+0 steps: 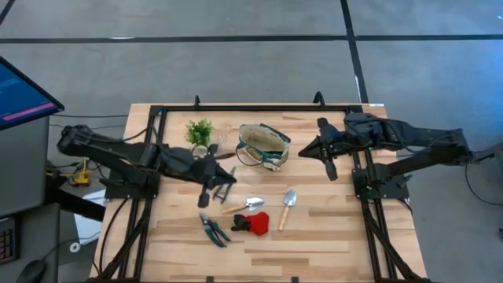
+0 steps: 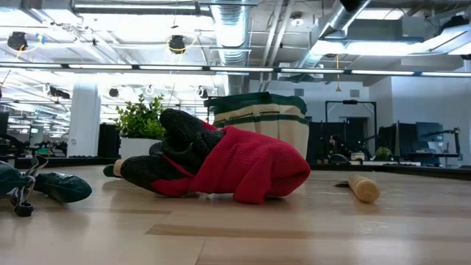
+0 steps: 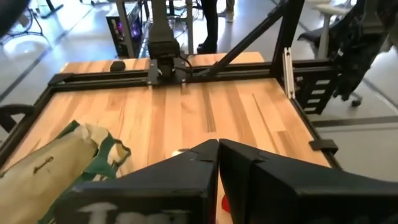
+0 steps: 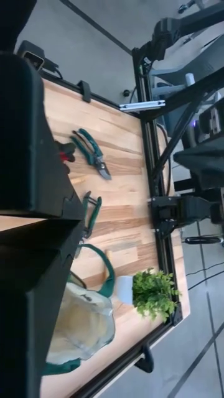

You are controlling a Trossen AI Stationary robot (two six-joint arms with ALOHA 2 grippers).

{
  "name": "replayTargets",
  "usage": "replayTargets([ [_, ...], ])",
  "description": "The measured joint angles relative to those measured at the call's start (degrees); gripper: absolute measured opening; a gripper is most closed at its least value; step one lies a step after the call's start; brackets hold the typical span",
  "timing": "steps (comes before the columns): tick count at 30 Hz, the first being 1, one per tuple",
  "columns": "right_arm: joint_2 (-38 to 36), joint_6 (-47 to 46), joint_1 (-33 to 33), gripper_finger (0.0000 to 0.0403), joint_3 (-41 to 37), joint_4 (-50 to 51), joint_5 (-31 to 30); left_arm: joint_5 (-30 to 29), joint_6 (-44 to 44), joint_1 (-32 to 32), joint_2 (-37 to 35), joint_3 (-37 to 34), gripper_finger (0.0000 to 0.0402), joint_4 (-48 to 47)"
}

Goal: Pick & Place Garden tools in Gardening bag
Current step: Put the bottom shear scissor into the gardening bag

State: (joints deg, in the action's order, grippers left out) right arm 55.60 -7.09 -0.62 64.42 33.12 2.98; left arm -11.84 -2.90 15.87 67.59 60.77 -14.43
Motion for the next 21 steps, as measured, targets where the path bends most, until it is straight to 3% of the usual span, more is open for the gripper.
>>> replayTargets([
  [11,0.05,0.11,0.04,0.0000,-0.02,4.46,-0.01,-4.33,-0.28,7.33,4.57,5.79,0.0002,-0.87],
  [21,1.92,-0.02,0.21,0.0000,-0.04,3.96,-0.56,-4.42,-1.95,14.00,4.57,5.52,0.0002,-12.65],
])
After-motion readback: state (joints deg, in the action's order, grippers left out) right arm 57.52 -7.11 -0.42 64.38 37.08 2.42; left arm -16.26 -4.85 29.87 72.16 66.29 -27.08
